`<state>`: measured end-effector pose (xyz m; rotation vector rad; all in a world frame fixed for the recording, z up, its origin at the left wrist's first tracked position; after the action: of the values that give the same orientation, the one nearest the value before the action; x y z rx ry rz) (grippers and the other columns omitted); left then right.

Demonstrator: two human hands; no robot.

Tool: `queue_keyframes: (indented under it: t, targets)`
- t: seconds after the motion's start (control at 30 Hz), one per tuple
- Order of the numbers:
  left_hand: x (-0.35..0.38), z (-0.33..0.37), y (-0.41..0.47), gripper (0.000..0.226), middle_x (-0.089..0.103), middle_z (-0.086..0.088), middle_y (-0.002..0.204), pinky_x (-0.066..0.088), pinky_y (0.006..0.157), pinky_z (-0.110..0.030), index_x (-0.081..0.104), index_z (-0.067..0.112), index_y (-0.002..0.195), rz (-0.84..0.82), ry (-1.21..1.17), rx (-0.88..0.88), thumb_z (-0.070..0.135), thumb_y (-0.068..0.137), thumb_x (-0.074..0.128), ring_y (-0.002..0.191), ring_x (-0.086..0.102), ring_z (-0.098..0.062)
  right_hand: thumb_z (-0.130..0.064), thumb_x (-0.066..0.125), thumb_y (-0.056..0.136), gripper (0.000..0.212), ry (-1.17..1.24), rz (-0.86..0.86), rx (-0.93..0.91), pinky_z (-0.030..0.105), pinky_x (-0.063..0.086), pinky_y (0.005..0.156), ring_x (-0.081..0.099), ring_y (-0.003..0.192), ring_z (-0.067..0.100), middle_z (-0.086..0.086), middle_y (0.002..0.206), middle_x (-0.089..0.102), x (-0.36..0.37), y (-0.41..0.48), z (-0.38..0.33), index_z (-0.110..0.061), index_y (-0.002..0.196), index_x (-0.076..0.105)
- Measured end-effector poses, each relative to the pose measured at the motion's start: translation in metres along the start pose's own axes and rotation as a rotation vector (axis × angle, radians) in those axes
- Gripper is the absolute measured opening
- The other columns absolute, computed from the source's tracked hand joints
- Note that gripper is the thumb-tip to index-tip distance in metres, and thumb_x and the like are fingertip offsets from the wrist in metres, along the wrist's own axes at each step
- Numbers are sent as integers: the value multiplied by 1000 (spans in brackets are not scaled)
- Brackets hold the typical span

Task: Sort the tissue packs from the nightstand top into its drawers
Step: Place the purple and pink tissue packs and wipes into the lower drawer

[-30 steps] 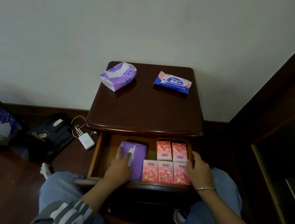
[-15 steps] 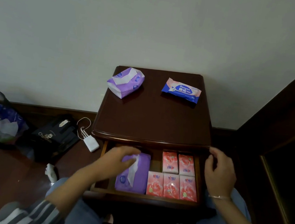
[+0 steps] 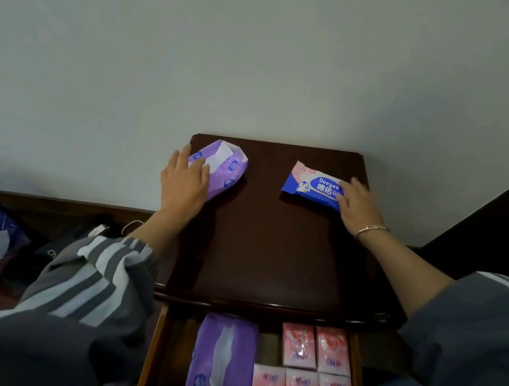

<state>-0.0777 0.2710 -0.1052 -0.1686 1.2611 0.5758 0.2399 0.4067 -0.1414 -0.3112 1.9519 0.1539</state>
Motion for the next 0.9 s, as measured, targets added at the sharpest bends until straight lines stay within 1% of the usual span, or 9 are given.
queue_keyframes:
  t: [0.1,0.2,0.3,0.37,0.43,0.5,0.67,0.8,0.9]
  targets:
    - [20,-7,6,31,60,-19,117,40,98,-46,63,4,105,-152,153,-50,21,98,39,110,56,-37,-34,49,94,47,3,-16,37,47,42,102,43,128,27,10,144,41,7,2,8,-14,136,40]
    - [22,-15,-1,28,62,-11,109,32,99,-48,62,13,103,-123,138,-146,33,84,55,102,59,-32,-44,64,82,59,-37,-10,97,46,45,96,50,119,28,9,132,53,-2,-2,17,-18,130,43]
    - [16,-25,-15,65,53,-11,122,32,97,-47,49,18,123,-69,76,-217,46,69,70,113,51,-32,-53,71,72,80,-57,-94,180,45,41,97,46,122,33,13,134,51,-6,-18,28,-14,134,39]
    - [10,-36,-26,92,38,-14,139,32,101,-49,35,19,139,-75,8,-283,50,64,77,126,39,-36,-58,69,70,74,-96,-142,193,43,43,95,49,115,34,15,126,55,-6,-36,29,-12,124,47]
    - [11,-45,-41,97,36,-17,144,33,104,-50,28,15,145,-188,-79,-339,49,68,77,131,38,-39,-56,71,69,67,-82,-103,220,41,44,91,51,108,34,15,117,58,-7,-60,28,-9,112,52]
    - [7,-48,-60,86,46,-22,135,40,99,-49,32,8,141,-235,-165,-355,44,75,74,123,47,-41,-48,75,70,61,24,-19,249,41,46,86,54,104,33,16,112,59,-7,-89,24,-5,106,51]
    - [-32,-60,-138,67,47,-28,128,42,94,-44,39,1,132,-42,-406,-496,23,78,72,115,49,-45,-33,76,75,52,322,88,275,41,50,70,63,91,38,20,106,64,-6,-165,22,-2,100,42]
    - [-49,-85,-216,61,56,-22,123,42,79,-34,41,1,129,-2,-621,-559,12,78,72,110,56,-37,-28,78,74,45,689,46,394,33,51,64,64,83,24,14,105,66,1,-222,35,-5,100,49]
    - [-56,-93,-279,67,60,-13,115,46,77,-35,41,11,127,-46,-732,-610,23,69,74,96,59,-29,-29,74,78,31,924,-62,432,23,42,51,61,68,12,8,95,69,2,-263,35,-12,95,54]
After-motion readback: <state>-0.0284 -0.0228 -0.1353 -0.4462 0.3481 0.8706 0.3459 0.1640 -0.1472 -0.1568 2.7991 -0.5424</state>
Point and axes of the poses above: each hand's wrist, its own y-axis towards the middle knuckle, its own x-axis out of the palm, z = x × y, the point moved 7 cm from there along y, towards the middle knuckle
